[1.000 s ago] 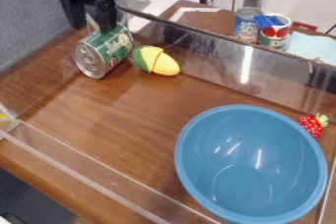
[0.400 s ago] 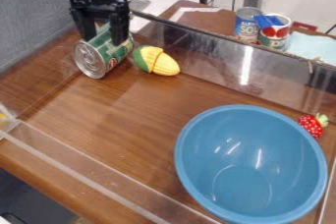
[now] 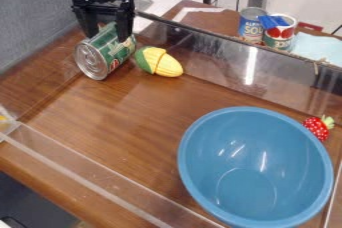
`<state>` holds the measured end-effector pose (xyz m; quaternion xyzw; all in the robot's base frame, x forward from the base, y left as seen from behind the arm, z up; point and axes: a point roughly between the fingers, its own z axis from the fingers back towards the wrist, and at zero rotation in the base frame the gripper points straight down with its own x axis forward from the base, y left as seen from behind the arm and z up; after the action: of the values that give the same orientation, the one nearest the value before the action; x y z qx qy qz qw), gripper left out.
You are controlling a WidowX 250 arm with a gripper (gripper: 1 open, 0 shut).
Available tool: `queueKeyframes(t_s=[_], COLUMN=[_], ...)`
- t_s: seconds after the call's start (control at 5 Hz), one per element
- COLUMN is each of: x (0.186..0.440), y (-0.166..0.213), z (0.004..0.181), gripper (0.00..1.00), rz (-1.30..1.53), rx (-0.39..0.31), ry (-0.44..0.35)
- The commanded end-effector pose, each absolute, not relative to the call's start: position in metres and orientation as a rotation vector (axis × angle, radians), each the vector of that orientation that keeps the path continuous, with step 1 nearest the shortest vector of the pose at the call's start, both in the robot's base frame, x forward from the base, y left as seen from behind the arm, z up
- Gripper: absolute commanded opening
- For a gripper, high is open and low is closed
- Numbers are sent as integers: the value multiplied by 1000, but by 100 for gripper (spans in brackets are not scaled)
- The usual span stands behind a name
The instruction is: Put the strawberry into the blue bowl
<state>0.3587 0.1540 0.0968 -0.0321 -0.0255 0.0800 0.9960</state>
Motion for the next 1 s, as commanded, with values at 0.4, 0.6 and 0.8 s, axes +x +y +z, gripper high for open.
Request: queueKeyframes(t_s=[0.4,0.6,0.8], x=[357,361,366], y=[148,150,153], z=[107,106,105], gripper=[100,100,100], rz=[90,101,114], rx=[-46,-42,-39], ry=[-94,-93,-90])
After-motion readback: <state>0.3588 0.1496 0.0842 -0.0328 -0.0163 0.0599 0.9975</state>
